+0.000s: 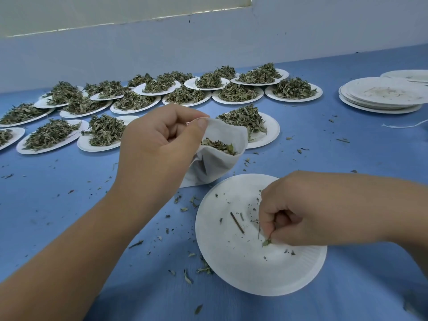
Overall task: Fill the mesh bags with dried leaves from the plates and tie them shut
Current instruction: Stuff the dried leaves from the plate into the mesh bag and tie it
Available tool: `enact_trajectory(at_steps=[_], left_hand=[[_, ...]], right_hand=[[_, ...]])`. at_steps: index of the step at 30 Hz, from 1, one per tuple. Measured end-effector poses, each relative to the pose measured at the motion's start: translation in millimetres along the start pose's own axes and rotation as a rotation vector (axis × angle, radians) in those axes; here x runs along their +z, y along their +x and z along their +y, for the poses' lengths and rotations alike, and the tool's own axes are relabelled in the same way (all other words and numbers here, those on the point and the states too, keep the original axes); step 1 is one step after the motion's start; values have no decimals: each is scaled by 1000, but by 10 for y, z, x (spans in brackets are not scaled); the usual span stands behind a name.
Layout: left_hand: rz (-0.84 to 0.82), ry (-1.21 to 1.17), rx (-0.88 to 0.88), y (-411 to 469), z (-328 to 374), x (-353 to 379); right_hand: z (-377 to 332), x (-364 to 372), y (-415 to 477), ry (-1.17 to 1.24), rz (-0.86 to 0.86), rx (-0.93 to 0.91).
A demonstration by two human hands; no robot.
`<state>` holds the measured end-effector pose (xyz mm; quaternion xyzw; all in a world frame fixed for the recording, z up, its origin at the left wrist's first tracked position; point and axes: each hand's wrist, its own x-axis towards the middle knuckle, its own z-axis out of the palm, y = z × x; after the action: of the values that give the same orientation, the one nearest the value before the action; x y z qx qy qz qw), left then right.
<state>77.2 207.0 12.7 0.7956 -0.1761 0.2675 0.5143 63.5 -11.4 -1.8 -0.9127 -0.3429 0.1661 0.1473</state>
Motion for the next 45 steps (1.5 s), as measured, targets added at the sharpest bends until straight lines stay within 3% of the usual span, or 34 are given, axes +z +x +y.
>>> enact_trajectory(at_steps=[7, 15, 26, 45], left_hand=[[12, -12, -4, 4, 13, -3], [45, 11, 23, 23, 16, -34], [44, 31, 25, 35, -15, -39], [41, 48, 30, 35, -36, -34]], right_hand=[[-94, -26, 26, 2, 105, -45], [-346, 149, 143, -19, 432, -2], [-390, 167, 84, -84, 394, 80], [-439, 247, 139, -113, 372, 69]])
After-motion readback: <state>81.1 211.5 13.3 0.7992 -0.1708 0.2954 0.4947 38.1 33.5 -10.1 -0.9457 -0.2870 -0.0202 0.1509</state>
